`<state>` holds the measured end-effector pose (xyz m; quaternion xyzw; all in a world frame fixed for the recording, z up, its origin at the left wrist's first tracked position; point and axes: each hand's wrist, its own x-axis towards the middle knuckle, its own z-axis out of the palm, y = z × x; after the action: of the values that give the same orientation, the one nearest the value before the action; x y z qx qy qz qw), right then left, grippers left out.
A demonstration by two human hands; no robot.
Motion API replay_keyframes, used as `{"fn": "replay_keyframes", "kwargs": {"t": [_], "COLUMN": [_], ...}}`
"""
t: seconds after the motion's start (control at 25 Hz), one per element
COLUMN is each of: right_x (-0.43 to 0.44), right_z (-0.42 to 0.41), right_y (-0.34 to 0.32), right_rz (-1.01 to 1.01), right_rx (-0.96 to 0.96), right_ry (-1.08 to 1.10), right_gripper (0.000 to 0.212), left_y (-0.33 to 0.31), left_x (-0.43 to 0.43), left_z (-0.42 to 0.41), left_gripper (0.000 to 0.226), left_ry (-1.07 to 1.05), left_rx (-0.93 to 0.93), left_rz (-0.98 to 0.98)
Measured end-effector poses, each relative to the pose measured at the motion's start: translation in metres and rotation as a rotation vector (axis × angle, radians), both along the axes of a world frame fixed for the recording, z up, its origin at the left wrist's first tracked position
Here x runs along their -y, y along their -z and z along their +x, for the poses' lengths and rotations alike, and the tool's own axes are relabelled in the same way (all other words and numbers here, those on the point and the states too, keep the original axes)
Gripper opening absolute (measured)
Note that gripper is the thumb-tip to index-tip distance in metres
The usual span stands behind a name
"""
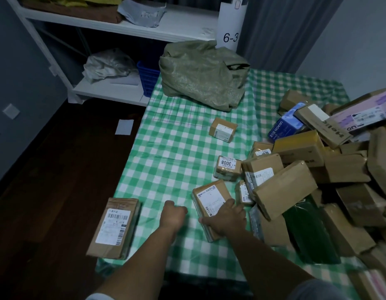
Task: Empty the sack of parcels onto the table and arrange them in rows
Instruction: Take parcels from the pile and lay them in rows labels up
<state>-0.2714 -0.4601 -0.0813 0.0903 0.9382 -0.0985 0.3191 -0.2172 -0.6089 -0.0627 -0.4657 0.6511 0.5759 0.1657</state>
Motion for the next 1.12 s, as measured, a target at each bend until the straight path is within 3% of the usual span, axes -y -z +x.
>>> {"fn": "replay_keyframes", "kwargs": {"t": [0.16,0.4,0.64,0.72,0.84,1.12], "right_x": [-0.001,0.009,0.015,0.024,0.043,0.054], "right_z": [0.007,0.013,-0.001,0.003,0.01,0.022], "right_y": [0.006,-0.014,-0.045,-0.056,-0.073,-0.101], "right_rz": [0.092,0.144,-0.007,-0.054,-0.113,-0.174], "right_rx": [-0.001,-0.12,-0.122,-0.135,-0.147,-0.199], "right_ry": [-0.089,-0.295,-0.786,-0.925,-1.047,-1.076], "right_gripper": [0.144,0.13,0.129,0.127,0.125,0.114], "left_y": [0.002,-0.009,-0.028,-0.029,-0.032,-0.042], "left_x": [-0.001,0.015,0.053,0.064,0.075,0.097], "left_z": [0.004,0.016,0.018,0.025,0.038,0.056], "left_gripper": [0.066,0.062,0.066,0.062,0.034,0.018], "left_ry": [-0.015,-0.016,-0.036,-0.05,-0.086,-0.059], "left_rx": [0.01,-0.014,-0.147,-0.144,-0.144,-0.165], "left_rz": [-0.017,-0.035,-0.044,0.048,0.245,0.38]}}
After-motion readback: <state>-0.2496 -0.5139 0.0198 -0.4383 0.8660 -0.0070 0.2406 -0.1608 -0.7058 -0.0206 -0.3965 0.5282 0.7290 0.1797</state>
